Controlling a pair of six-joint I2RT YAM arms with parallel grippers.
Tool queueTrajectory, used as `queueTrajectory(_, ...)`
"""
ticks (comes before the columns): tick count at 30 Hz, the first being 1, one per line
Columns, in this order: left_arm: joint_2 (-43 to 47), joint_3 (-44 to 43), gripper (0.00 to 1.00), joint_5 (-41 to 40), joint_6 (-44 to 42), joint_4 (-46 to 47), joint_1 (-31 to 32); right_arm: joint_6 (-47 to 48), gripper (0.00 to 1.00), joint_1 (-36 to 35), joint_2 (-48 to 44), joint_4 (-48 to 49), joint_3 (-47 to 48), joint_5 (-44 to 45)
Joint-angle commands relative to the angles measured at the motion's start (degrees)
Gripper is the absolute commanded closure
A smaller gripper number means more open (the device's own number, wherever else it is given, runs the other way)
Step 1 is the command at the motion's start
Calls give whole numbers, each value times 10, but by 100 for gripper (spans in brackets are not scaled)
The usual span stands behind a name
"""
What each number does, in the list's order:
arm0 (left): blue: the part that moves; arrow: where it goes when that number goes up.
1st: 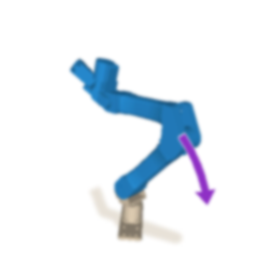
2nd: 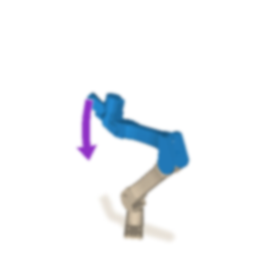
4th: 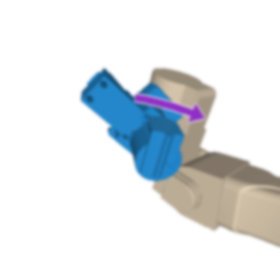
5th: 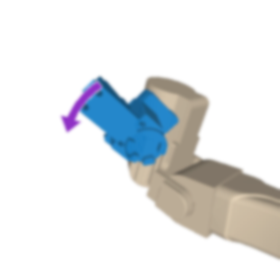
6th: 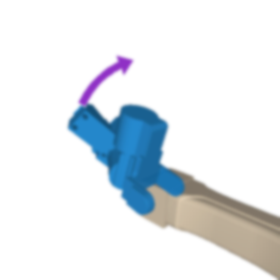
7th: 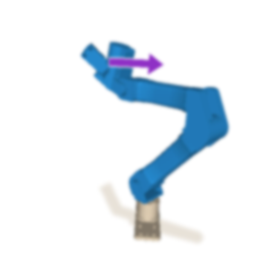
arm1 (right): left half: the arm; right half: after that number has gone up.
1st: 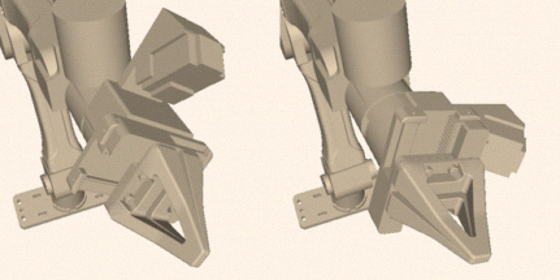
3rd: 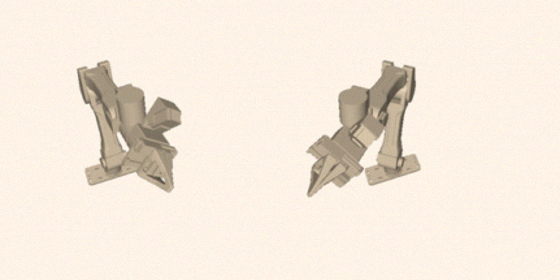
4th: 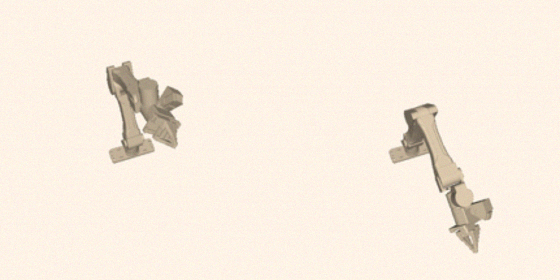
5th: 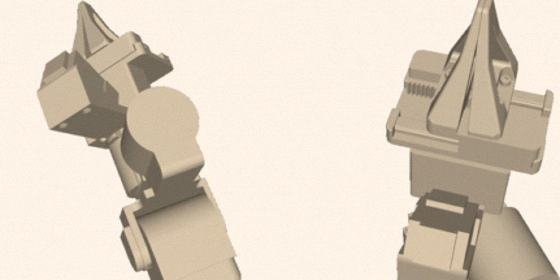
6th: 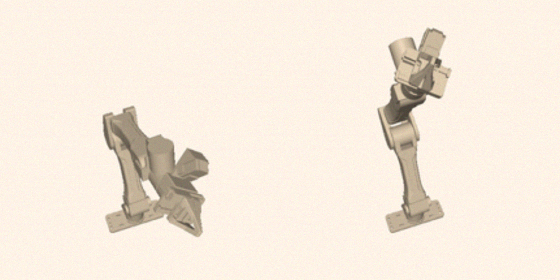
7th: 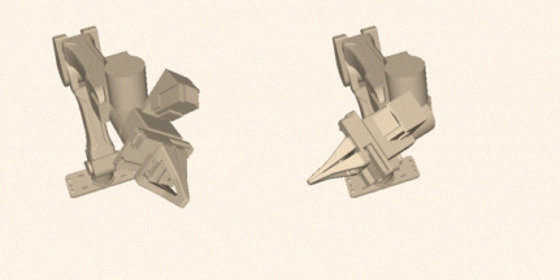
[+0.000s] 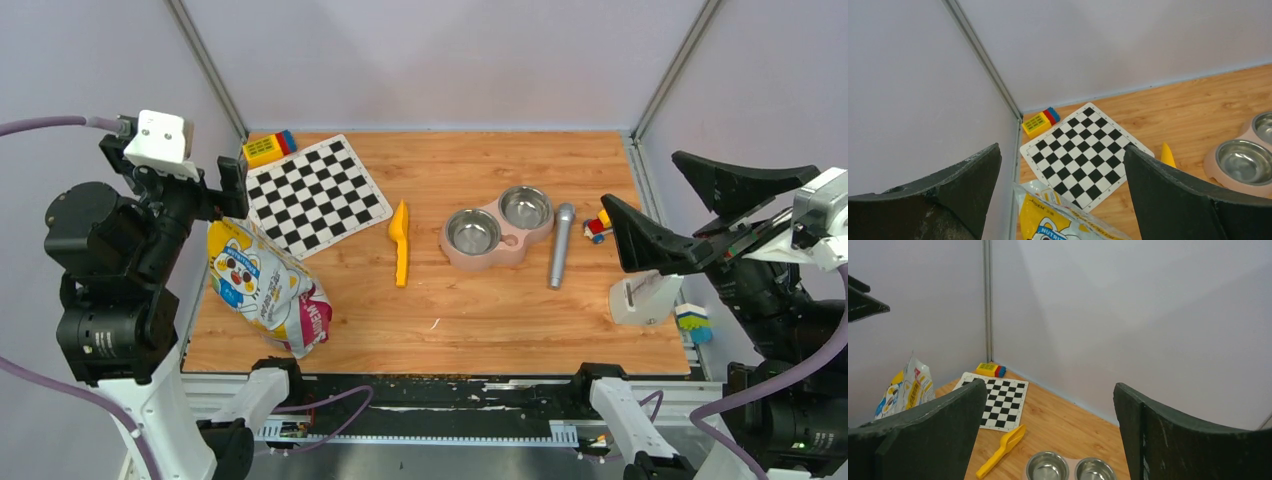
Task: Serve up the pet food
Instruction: Move the pet food bag to the center of the board.
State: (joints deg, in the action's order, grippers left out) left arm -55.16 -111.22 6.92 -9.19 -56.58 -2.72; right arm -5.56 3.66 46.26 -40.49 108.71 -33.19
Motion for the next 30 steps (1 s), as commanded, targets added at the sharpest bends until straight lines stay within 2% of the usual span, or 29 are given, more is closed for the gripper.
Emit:
queueTrajectory(1,24,2,0,-8,-9,-1,-4,40,0,-1,4,1,5,-90)
queueTrajectory(7,21,-1,0,-13,-17,-15,-4,72,1,-1,20,9,-16,-246)
queueTrajectory(13,22,-8,0,-42,-34,-69,-4,74,1,-1,37,62,-87,-323)
queueTrajectory(20,49,1,0,-107,-54,-147,-4,59,1,-9,65,165,-227,-373)
queueTrajectory(22,61,1,0,-125,-56,-165,-4,61,1,-25,73,190,-257,-377)
queueTrajectory(25,74,7,0,-138,-57,-184,-3,110,1,-89,88,193,-288,-348)
queueTrajectory(30,91,43,0,-126,-77,-193,-4,279,1,-247,130,151,-328,-227)
